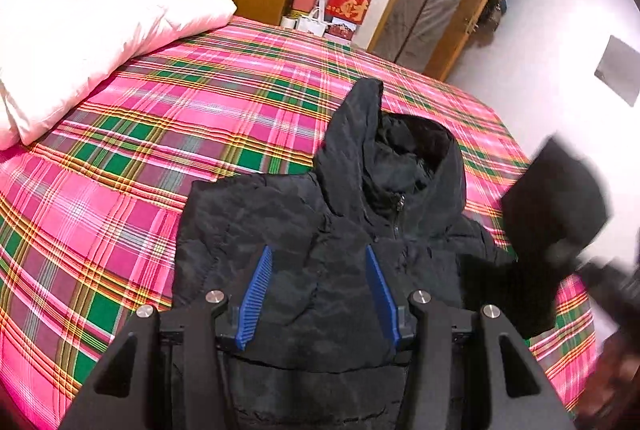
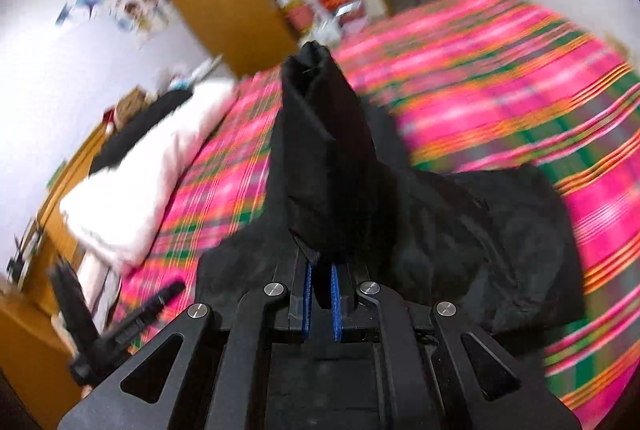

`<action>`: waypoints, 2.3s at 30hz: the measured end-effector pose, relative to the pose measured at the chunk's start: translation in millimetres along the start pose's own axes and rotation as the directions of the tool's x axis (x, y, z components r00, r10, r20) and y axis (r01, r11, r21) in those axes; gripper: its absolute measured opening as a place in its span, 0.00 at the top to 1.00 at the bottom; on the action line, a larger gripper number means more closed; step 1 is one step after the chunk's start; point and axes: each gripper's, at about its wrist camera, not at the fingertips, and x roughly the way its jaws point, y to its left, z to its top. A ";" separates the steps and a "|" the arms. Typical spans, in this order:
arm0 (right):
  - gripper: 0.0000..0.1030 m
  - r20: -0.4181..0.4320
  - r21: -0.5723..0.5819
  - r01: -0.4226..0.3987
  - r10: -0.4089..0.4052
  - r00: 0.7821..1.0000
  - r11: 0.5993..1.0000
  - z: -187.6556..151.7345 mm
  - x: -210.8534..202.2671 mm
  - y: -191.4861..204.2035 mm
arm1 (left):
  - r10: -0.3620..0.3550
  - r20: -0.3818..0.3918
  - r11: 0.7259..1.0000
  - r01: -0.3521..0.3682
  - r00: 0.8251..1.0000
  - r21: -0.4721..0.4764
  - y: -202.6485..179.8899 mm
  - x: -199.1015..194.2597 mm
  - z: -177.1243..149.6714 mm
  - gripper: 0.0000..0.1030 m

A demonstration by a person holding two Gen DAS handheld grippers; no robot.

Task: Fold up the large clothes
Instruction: 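Grasp the sleeve cuff with the right gripper and lift it, then lay the held sleeve across the jacket body and open the right gripper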

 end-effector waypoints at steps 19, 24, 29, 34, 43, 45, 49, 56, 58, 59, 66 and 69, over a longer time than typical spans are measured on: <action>0.33 -0.174 -0.072 -0.160 0.146 0.974 0.984 -41.8 53.8 26.8 | -0.111 -0.052 0.992 0.108 0.992 -0.060 2.7 17.8 0.6 0.43; 0.33 -0.076 -0.097 -0.084 0.077 0.994 0.992 -40.3 7.5 2.2 | -0.142 -0.171 0.990 0.140 0.975 -0.024 -13.4 45.1 -10.2 0.38; 0.33 -0.025 0.009 0.060 -0.060 0.998 0.998 -37.0 -17.9 -67.0 | -0.103 -0.268 0.994 0.112 0.958 0.017 -27.5 83.4 -19.7 0.38; 0.42 0.017 0.065 0.186 -0.187 0.982 0.980 -28.3 -29.2 -116.2 | -0.099 -0.312 0.992 0.120 0.945 0.048 -37.7 105.6 -31.0 0.80; 0.70 -0.011 0.015 0.278 -0.278 0.960 0.960 -28.4 3.4 -135.8 | 0.053 -0.194 0.987 -0.022 0.980 0.156 -40.1 85.1 -36.4 0.93; 0.70 -0.048 -0.007 0.284 -0.284 0.958 0.959 -38.7 23.0 -140.9 | 0.076 -0.209 0.985 -0.041 0.975 0.168 -38.2 92.4 -40.1 0.93; 0.71 -0.051 -0.044 0.301 -0.303 0.951 0.953 -44.6 37.5 -143.3 | 0.102 -0.215 0.978 -0.059 0.971 0.202 -40.1 103.2 -45.6 0.92; 0.72 -0.083 -0.095 0.334 -0.342 0.936 0.938 -40.5 37.8 -137.7 | 0.108 -0.223 0.982 -0.069 0.969 0.175 -38.0 105.9 -44.8 0.87; 0.72 -0.074 -0.095 0.338 -0.345 0.936 0.936 -35.3 25.1 -134.3 | 0.101 -0.229 0.989 -0.072 0.968 0.130 -32.1 96.1 -38.8 0.81; 0.72 -0.054 -0.100 0.344 -0.350 0.935 0.934 -33.5 16.6 -131.1 | 0.108 -0.218 0.990 -0.085 0.970 0.115 -29.7 89.7 -36.0 0.73; 0.70 0.069 -0.113 0.339 -0.333 0.940 0.934 -5.7 -9.6 -111.0 | 0.086 0.047 0.990 -0.091 0.995 0.109 -36.8 52.8 1.2 0.55; 0.70 0.041 -0.122 0.351 -0.348 0.937 0.929 10.9 18.8 -116.4 | 0.021 0.020 0.987 -0.024 1.000 0.160 -48.8 72.1 2.3 0.53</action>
